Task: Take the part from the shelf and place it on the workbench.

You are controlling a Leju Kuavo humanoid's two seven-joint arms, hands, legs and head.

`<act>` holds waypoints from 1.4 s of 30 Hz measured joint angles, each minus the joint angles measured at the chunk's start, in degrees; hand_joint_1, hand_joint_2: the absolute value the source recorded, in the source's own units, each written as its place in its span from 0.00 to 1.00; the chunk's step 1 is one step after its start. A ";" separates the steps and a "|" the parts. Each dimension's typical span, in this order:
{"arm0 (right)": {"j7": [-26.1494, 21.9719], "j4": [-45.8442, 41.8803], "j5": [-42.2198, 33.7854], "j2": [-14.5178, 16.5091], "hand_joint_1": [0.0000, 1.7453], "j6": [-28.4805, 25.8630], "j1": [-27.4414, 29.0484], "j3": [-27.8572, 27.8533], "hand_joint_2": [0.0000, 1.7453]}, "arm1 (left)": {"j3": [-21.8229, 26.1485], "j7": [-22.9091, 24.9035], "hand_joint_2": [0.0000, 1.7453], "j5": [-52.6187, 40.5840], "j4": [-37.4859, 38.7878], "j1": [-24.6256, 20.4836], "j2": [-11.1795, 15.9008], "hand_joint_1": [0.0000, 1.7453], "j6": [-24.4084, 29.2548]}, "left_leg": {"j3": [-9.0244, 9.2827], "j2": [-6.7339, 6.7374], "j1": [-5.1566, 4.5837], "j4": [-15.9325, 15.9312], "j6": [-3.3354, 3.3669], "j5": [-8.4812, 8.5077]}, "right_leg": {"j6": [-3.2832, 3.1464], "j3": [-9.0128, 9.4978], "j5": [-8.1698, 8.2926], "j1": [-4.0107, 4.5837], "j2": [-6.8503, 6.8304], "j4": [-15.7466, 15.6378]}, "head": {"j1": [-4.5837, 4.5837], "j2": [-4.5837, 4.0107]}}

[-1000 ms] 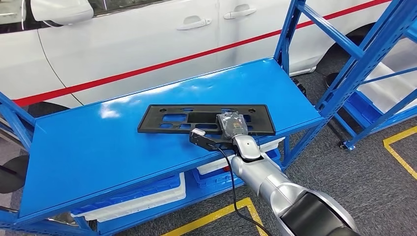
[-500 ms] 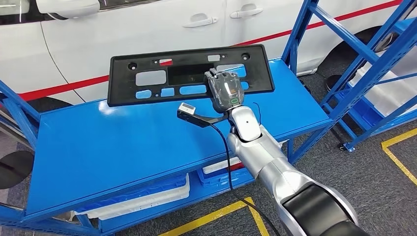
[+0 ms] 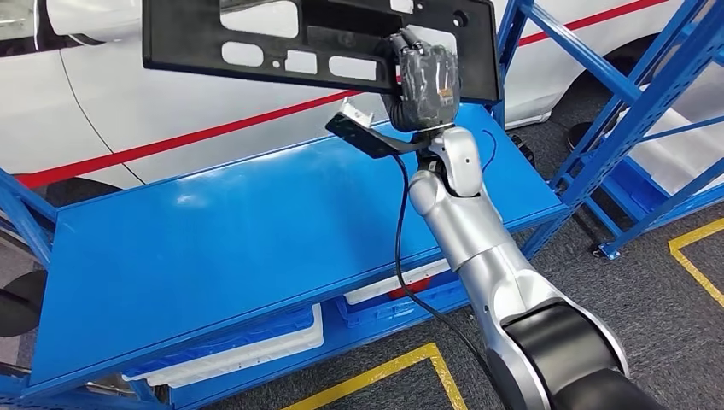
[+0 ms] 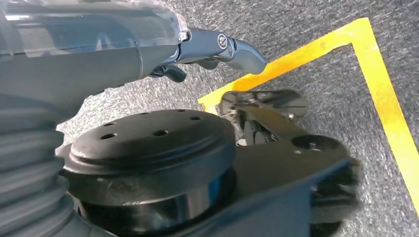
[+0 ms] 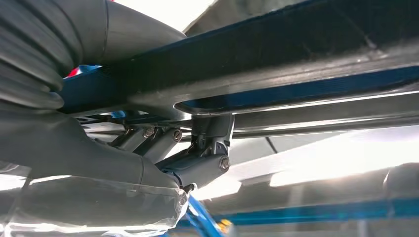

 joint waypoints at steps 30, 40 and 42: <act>-6.55 -38.17 -81.19 -2.64 0.97 43.88 30.51 5.57 1.00 | -0.02 3.68 1.00 2.94 0.00 -0.19 0.04 0.00 2.83 | 3.02 0.06 -0.15 1.36 0.49 -4.90 | -0.69 -2.85 1.84 0.59 -0.16 0.82 | 0.04 0.00; -6.74 -39.02 -82.49 -2.86 0.97 47.62 32.41 6.83 1.00 | -0.02 4.28 1.00 3.71 0.00 -0.67 0.42 0.00 3.48 | 10.61 0.67 -1.14 -14.51 3.10 2.47 | 1.61 -5.29 0.51 0.24 -0.20 3.43 | 0.14 -0.01; -7.11 -39.07 -82.55 -2.94 0.97 48.18 33.06 6.84 1.00 | -0.02 4.43 1.00 3.76 0.00 -0.69 0.40 0.00 3.69 | 9.14 0.82 -1.11 -14.53 3.31 3.68 | 2.20 -7.14 -5.26 -0.11 -0.20 10.17 | 0.17 0.00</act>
